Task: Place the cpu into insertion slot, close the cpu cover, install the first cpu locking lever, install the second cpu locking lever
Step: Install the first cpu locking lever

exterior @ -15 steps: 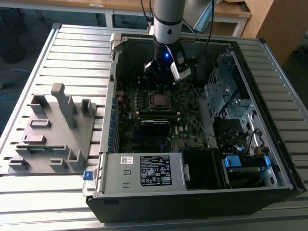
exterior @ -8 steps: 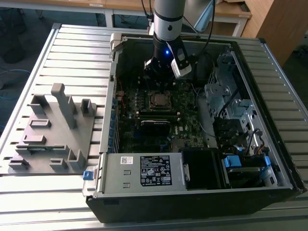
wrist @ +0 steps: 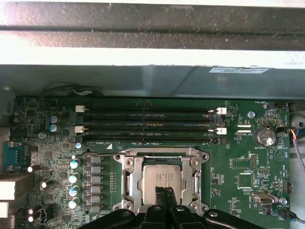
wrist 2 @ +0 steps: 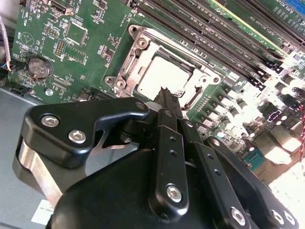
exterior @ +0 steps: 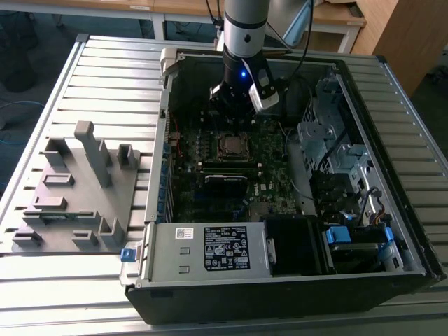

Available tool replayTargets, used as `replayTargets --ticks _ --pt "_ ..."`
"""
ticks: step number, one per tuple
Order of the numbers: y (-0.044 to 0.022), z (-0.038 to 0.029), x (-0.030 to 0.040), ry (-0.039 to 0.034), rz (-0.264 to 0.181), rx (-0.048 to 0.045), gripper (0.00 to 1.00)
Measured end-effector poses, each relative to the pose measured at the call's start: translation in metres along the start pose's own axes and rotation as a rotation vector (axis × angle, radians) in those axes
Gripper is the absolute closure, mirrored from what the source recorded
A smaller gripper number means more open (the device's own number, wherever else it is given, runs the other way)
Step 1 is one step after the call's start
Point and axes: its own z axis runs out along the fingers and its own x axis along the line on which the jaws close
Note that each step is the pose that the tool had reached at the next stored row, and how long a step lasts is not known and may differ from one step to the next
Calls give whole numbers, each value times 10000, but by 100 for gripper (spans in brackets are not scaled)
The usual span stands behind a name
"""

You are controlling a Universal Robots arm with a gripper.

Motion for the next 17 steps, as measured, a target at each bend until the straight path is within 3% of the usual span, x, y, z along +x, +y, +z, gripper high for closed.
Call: replayTargets --ticks 7,17 --pt "0 -2 5 2 -1 2 90" --pt "0 -4 87 -16 0 -4 90"
